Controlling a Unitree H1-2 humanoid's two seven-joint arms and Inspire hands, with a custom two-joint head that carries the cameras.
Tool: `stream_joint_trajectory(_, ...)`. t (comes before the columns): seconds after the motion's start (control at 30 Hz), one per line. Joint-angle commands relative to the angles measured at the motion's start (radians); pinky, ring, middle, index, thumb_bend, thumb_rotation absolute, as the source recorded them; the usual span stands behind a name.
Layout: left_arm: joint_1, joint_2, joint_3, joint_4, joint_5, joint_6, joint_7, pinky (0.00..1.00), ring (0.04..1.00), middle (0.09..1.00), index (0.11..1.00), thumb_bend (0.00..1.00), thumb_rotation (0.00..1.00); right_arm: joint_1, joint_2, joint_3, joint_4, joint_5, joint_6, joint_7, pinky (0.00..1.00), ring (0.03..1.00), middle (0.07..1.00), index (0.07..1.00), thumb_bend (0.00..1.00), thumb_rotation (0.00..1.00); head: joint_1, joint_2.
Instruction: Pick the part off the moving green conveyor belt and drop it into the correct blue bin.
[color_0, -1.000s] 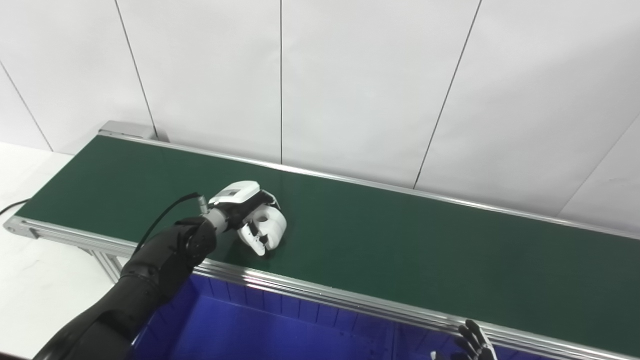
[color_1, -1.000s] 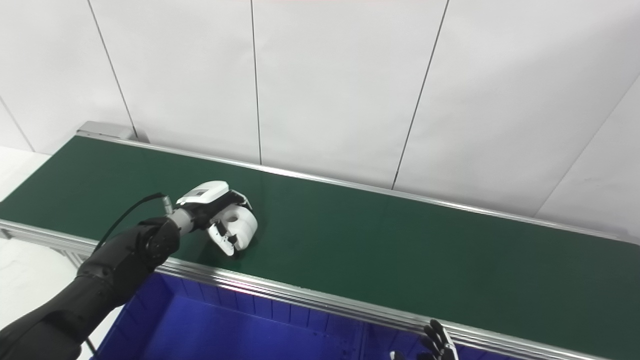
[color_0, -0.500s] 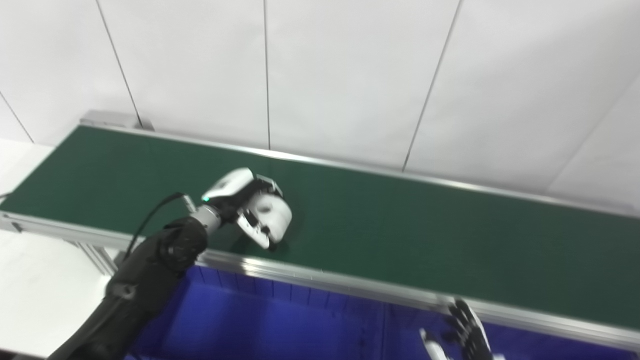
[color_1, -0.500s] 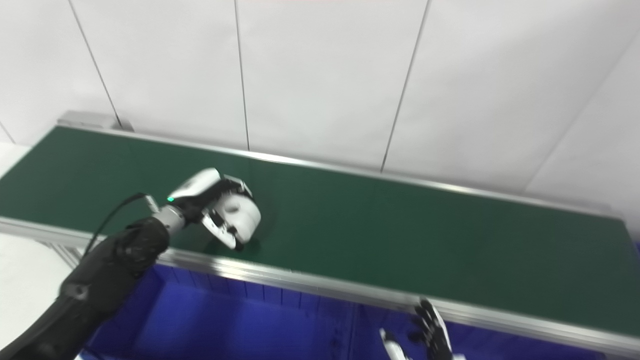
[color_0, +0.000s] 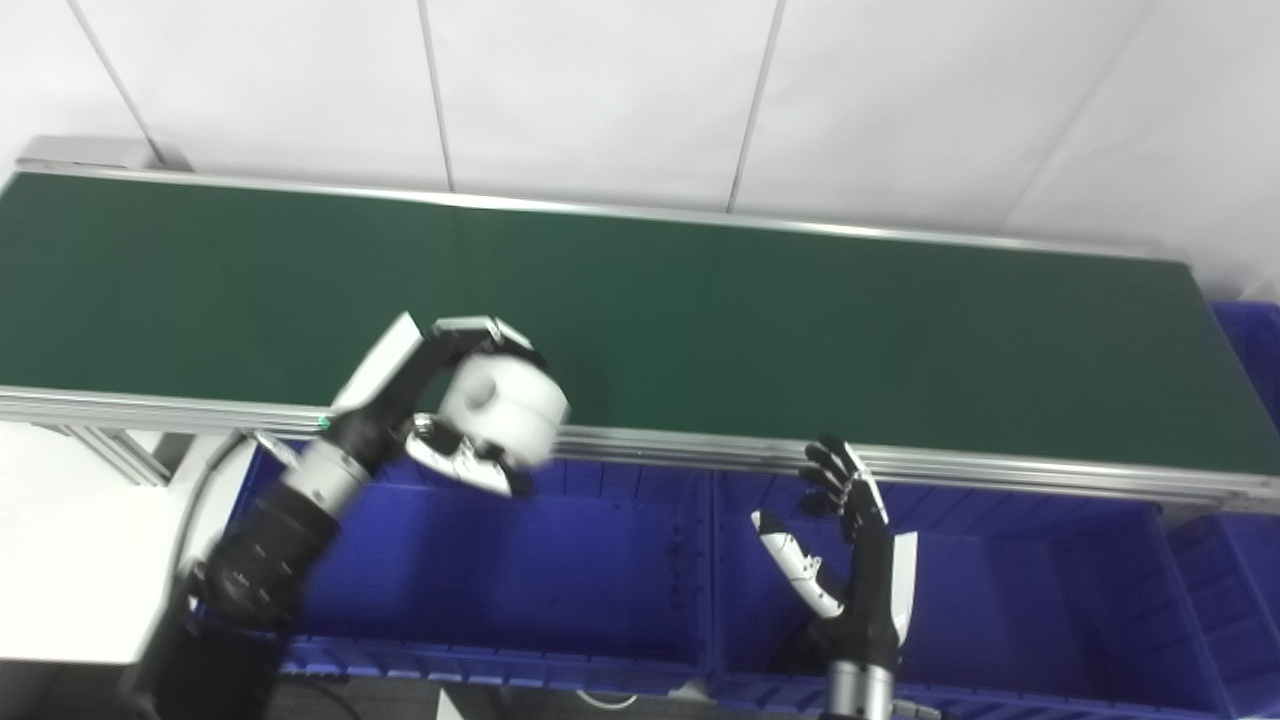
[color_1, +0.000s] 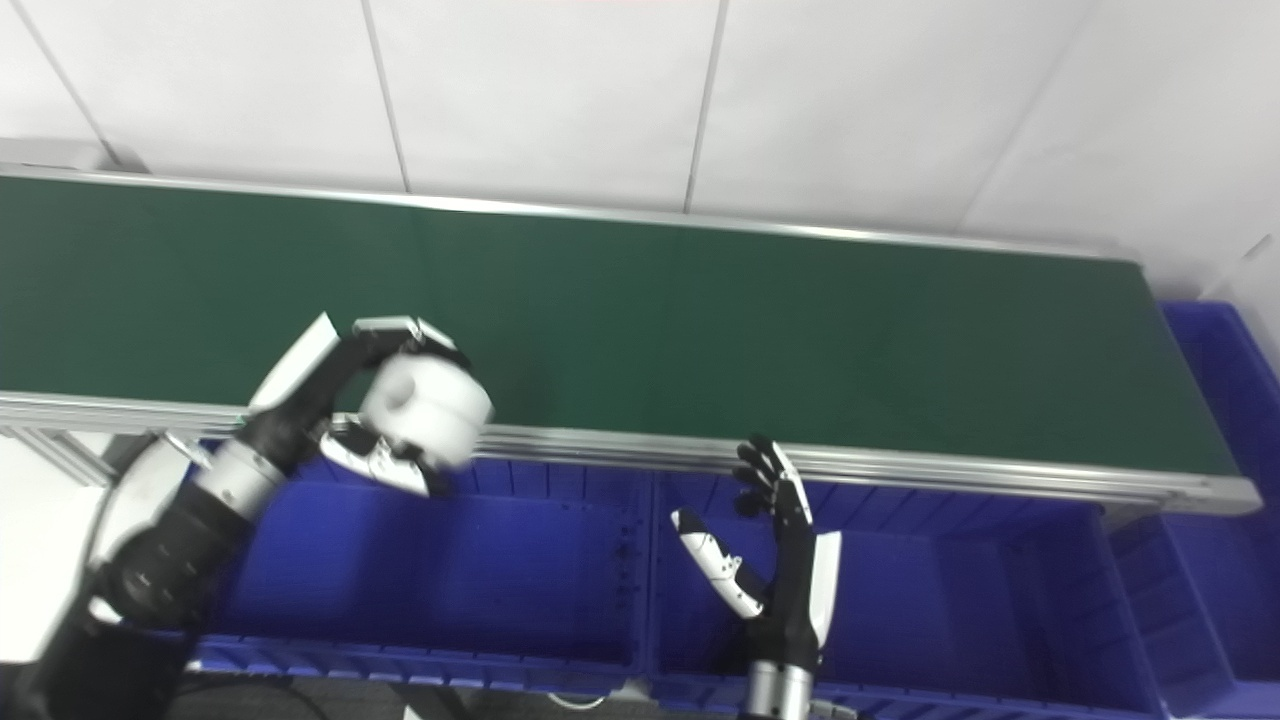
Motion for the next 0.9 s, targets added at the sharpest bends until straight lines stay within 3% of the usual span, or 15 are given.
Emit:
stream_joint_trajectory(0.0, -0.002, -0.015, -0.008, -0.015, 0.011, -0.002, 0.001, 0.44, 0.434, 0.506, 0.509, 0.50, 0.00, 0.000, -0.004, -0.008, -0.038, -0.012, -0.050, 0.000, 0.68, 0.734, 0.787, 0.829, 0.82, 0.59, 0.002, 0.001)
stream_joint_trajectory(0.2, 0.069, -0.068, -0.044, 0.039, 0.077, 0.042, 0.030, 0.46, 0.436, 0.500, 0.512, 0.50, 0.00, 0.009, 0.000, -0.026, -0.049, -0.022, -0.050, 0.024, 0.68, 0.737, 0.785, 0.825, 0.82, 0.60, 0.008, 0.008)
stream_joint_trajectory(0.3, 0.101, -0.111, -0.052, 0.074, 0.169, 0.082, 0.102, 0.47, 0.431, 0.498, 0.518, 0.50, 0.00, 0.014, -0.001, -0.031, -0.051, -0.019, -0.050, 0.036, 0.69, 0.743, 0.791, 0.829, 0.82, 0.60, 0.014, 0.005)
stream_joint_trajectory(0.5, 0.097, -0.146, -0.069, 0.146, 0.298, 0.143, 0.186, 0.47, 0.417, 0.503, 0.537, 0.49, 0.00, 0.020, 0.000, -0.032, -0.055, -0.008, -0.050, 0.044, 0.69, 0.752, 0.799, 0.829, 0.83, 0.59, 0.039, -0.005)
stream_joint_trajectory(0.6, 0.092, -0.156, -0.083, 0.167, 0.368, 0.191, 0.226, 0.52, 0.432, 0.531, 0.521, 0.50, 0.00, 0.021, 0.003, -0.033, -0.053, 0.002, -0.050, 0.045, 0.69, 0.756, 0.803, 0.828, 0.83, 0.58, 0.046, -0.015)
stream_joint_trajectory(0.63, 0.090, -0.158, -0.086, 0.172, 0.381, 0.198, 0.237, 0.55, 0.553, 0.641, 0.510, 0.50, 0.02, 0.020, 0.003, -0.033, -0.051, 0.002, -0.050, 0.044, 0.70, 0.757, 0.804, 0.828, 0.83, 0.58, 0.048, -0.018)
stream_joint_trajectory(0.67, 0.090, -0.162, -0.087, 0.176, 0.391, 0.212, 0.248, 0.56, 0.615, 0.697, 0.504, 0.51, 0.03, 0.020, 0.001, -0.031, -0.049, 0.001, -0.050, 0.042, 0.70, 0.758, 0.805, 0.829, 0.83, 0.58, 0.049, -0.021)
stream_joint_trajectory(0.7, 0.090, -0.164, -0.088, 0.171, 0.399, 0.237, 0.245, 0.59, 0.679, 0.759, 0.655, 0.56, 0.01, 0.019, -0.001, -0.029, -0.047, 0.005, -0.050, 0.042, 0.70, 0.759, 0.806, 0.831, 0.83, 0.58, 0.052, -0.024)
stream_joint_trajectory(0.73, 0.090, -0.163, -0.088, 0.168, 0.401, 0.254, 0.240, 0.68, 0.789, 0.854, 0.801, 0.59, 0.07, 0.018, -0.003, -0.026, -0.046, 0.010, -0.050, 0.041, 0.70, 0.759, 0.807, 0.831, 0.83, 0.58, 0.053, -0.026)
stream_joint_trajectory(0.8, 0.090, -0.160, -0.087, 0.164, 0.398, 0.271, 0.233, 0.85, 0.940, 0.964, 0.932, 0.63, 0.19, 0.016, -0.005, -0.023, -0.044, 0.020, -0.050, 0.041, 0.69, 0.758, 0.807, 0.831, 0.82, 0.57, 0.058, -0.032)
stream_joint_trajectory(0.87, 0.090, -0.157, -0.086, 0.173, 0.395, 0.256, 0.250, 0.93, 0.986, 0.993, 0.979, 0.67, 0.26, 0.015, -0.007, -0.021, -0.041, 0.024, -0.050, 0.043, 0.70, 0.759, 0.807, 0.832, 0.82, 0.56, 0.063, -0.038)
